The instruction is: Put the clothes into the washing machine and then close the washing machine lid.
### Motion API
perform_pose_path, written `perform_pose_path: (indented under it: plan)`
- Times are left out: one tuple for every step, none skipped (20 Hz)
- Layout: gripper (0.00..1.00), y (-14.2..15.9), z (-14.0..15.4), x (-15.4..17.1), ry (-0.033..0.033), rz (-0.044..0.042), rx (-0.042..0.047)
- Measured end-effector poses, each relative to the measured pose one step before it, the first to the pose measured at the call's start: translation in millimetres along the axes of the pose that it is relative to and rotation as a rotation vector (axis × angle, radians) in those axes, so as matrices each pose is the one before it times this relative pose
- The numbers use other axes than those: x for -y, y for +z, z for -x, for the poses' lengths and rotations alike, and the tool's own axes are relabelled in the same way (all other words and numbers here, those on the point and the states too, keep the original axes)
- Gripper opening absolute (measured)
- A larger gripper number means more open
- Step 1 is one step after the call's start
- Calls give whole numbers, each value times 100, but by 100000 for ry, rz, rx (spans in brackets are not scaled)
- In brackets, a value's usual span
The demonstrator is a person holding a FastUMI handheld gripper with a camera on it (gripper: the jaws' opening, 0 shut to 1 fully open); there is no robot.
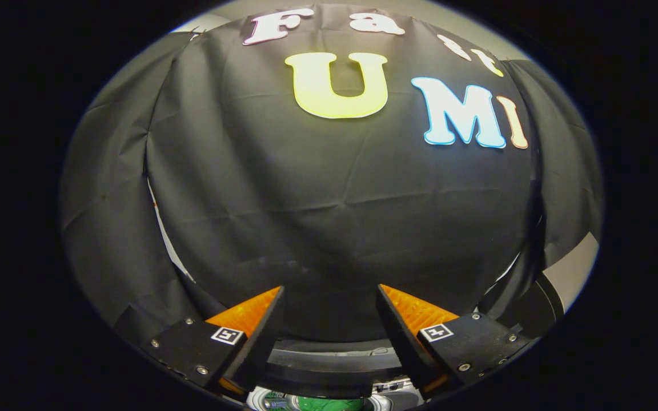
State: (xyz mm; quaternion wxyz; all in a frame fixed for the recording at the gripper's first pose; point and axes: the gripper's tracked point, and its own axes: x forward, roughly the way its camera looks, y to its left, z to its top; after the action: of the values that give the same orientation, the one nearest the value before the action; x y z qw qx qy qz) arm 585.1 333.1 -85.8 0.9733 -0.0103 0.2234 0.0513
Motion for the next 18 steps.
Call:
perform_pose_path:
  plan:
    - [96, 8, 343, -219, 843, 454, 630]
    - [97, 44, 497, -120, 752, 968, 1396]
    - [96, -100, 715, -291, 1390, 1149, 1534]
    - [96, -23, 512, -110, 962, -41, 2579]
    - [97, -119, 358, -153, 656, 956, 1393]
    - [97, -54, 455, -2, 277, 64, 1196]
    - [97, -327, 301, -121, 178, 498, 438]
    - [97, -176, 526, 3, -128, 128, 261]
    - [97, -89, 384, -45, -144, 217, 191]
    - [96, -251, 492, -80, 81, 370, 32]
    - [96, -202, 483, -152, 473, 976, 313]
    - [96, -200, 584, -35, 197, -138, 942]
    - [96, -356, 501, -149, 325, 409, 489]
    - [96, -217, 501, -58, 56, 11, 663]
    - [96, -321, 488, -103, 70, 255, 143]
    - [96, -245, 422, -98, 239, -133, 416]
    - [96, -540, 203, -291, 1481, -265, -1169]
    - [96, -597, -128, -640, 3130, -1667, -1412]
